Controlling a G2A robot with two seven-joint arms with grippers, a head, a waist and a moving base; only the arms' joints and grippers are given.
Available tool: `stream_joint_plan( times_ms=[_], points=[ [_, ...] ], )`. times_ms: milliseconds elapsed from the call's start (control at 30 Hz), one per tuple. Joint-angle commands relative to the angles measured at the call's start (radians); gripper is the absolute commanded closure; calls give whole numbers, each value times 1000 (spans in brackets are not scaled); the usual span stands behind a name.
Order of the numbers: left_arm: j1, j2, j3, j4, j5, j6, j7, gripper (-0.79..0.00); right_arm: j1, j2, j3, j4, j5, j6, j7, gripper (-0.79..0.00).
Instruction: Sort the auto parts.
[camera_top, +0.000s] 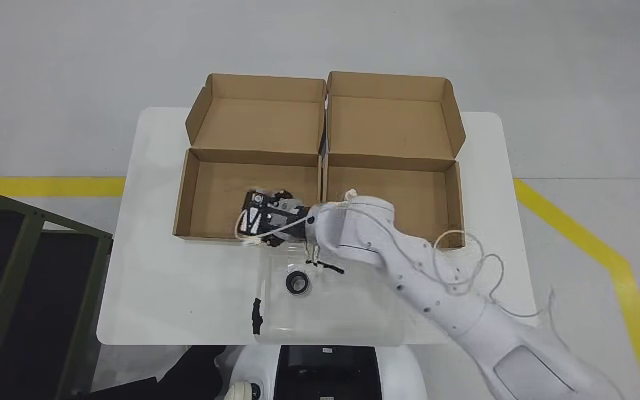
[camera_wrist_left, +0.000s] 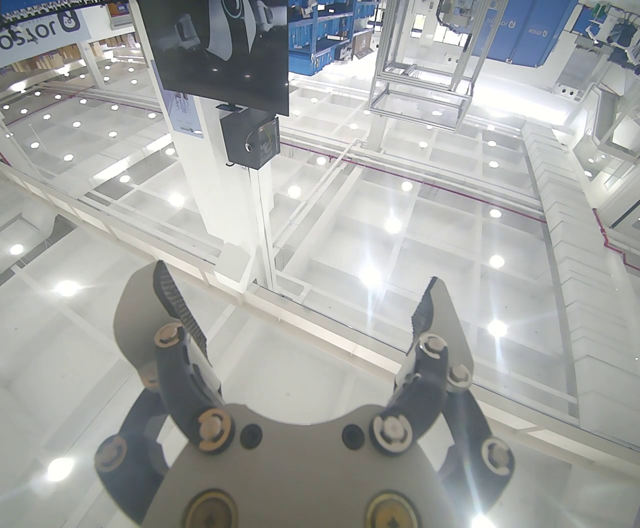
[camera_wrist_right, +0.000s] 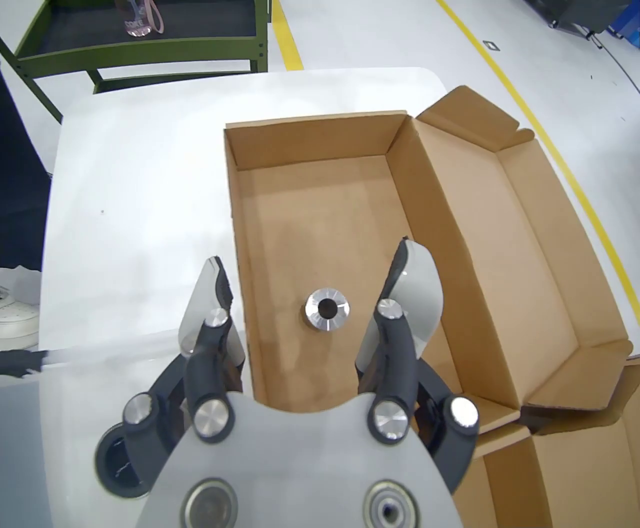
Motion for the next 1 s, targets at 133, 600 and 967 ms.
stream_joint_plan(
  times_ms=[133, 600, 967],
  points=[
    [0, 0, 0, 0, 0, 0, 0, -785, -165, 52, 86, -195, -38, -91, 46, -631],
    [0, 0, 0, 0, 0, 0, 0, -785, -420, 135, 251, -381, -122, -297, 32, -631],
    [0, 0, 0, 0, 0, 0, 0, -785, -515, 164, 269, -377, -264, -328, -30, -643]
  ],
)
